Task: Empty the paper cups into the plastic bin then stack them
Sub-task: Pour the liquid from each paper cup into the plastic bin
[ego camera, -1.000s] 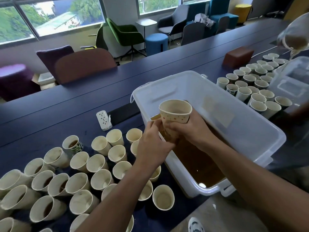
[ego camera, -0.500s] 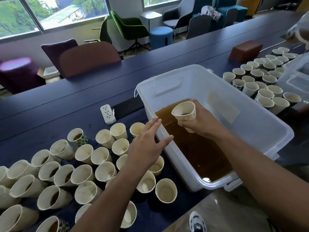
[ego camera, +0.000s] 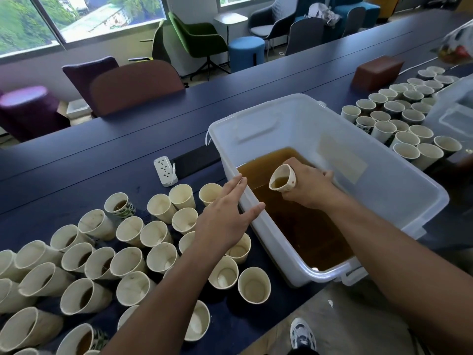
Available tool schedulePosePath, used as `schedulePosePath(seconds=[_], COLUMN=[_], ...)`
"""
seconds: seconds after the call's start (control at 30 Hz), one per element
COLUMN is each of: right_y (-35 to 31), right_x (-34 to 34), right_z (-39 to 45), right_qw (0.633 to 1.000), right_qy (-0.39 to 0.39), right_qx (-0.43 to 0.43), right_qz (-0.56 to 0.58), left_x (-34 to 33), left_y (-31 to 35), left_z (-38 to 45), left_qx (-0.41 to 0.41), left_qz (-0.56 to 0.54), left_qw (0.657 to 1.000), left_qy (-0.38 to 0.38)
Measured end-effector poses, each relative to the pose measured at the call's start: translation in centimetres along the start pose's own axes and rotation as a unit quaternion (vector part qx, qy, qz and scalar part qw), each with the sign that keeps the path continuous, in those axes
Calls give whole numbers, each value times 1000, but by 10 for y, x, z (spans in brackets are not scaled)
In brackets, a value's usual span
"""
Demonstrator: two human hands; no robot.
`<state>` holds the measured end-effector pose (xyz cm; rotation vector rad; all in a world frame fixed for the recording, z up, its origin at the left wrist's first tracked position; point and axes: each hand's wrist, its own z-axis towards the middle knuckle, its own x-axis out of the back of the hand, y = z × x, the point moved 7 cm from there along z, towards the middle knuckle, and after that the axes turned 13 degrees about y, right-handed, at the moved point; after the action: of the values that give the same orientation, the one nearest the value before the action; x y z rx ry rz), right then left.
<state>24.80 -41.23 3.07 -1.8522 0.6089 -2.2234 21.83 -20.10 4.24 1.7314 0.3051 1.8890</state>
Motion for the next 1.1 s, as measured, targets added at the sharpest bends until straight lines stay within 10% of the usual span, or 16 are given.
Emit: schedulePosePath(seconds=[1.1], right_y=[-23], right_x=[-6], right_z=[-17], right_qw=[961], right_qy=[6], right_qx=[137], right_qz=[-239], left_x=[0], left_y=[0], left_z=[-2], left_qx=[17], left_qz=[-15], left_qw=[1000], left_qy=[-3])
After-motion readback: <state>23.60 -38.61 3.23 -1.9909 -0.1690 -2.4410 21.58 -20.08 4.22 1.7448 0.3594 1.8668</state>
